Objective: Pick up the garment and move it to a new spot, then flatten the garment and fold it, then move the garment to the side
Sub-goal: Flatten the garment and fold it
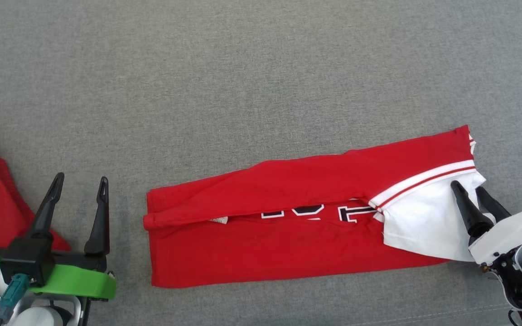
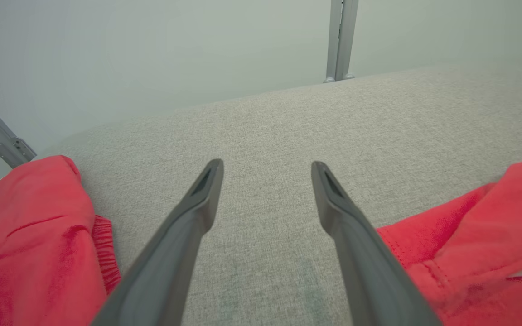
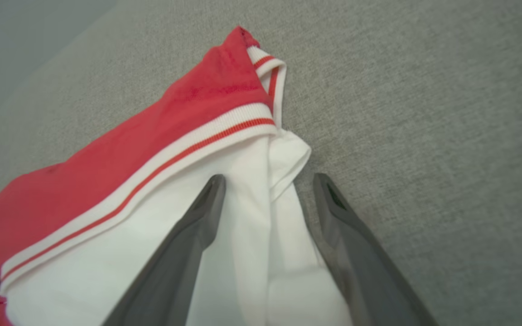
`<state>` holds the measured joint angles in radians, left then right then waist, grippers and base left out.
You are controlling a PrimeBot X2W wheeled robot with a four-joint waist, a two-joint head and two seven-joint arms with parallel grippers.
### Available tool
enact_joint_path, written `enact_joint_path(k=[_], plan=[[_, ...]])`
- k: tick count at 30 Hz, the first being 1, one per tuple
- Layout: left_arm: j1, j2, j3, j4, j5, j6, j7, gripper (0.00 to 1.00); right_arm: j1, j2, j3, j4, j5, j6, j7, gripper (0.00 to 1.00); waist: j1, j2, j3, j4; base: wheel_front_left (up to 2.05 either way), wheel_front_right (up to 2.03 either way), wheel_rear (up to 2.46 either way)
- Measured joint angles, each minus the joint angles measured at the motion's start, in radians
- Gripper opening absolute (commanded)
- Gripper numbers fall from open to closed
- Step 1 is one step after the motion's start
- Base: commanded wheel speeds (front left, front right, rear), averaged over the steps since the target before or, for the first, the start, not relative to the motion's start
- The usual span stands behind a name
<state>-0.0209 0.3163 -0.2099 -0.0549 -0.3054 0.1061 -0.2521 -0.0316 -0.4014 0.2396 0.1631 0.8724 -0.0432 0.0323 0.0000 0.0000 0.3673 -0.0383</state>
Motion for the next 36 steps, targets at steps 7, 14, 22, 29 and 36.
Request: enact_joint_path(k=[7,14,22,29,36], plan=[[0.0,-0.033,0.039,-0.03,0.008,0.001,0.0,1.0,-0.058,-0.016,0.021,0.068,0.068,0.048,0.089,0.0,0.0,0.0,0.0,0.024,0.0,0.0,0.0],[0.0,-0.057,0.093,-0.067,0.011,0.001,0.0,1.0,-0.07,-0.023,-0.043,0.09,0.159,0.096,0.139,0.0,0.0001,0.0,-0.016,0.025,0.0,0.0,0.0],[0.002,-0.08,0.137,-0.096,0.022,0.009,0.0,1.0,-0.053,-0.207,-0.295,0.135,0.257,0.048,0.143,0.0,0.0001,0.0,-0.034,0.014,0.0,0.0,0.0],[0.013,-0.098,0.146,-0.109,0.028,0.009,0.0,1.0,-0.043,-0.244,-0.295,0.052,0.303,0.089,0.202,0.0,0.0001,0.0,-0.049,-0.005,0.0,0.0,0.0],[0.016,-0.111,0.128,-0.116,0.038,-0.002,0.0,1.0,-0.042,-0.188,-0.104,-0.152,0.296,0.149,0.284,0.0,0.0001,0.0,-0.064,-0.013,0.0,0.0,0.0]])
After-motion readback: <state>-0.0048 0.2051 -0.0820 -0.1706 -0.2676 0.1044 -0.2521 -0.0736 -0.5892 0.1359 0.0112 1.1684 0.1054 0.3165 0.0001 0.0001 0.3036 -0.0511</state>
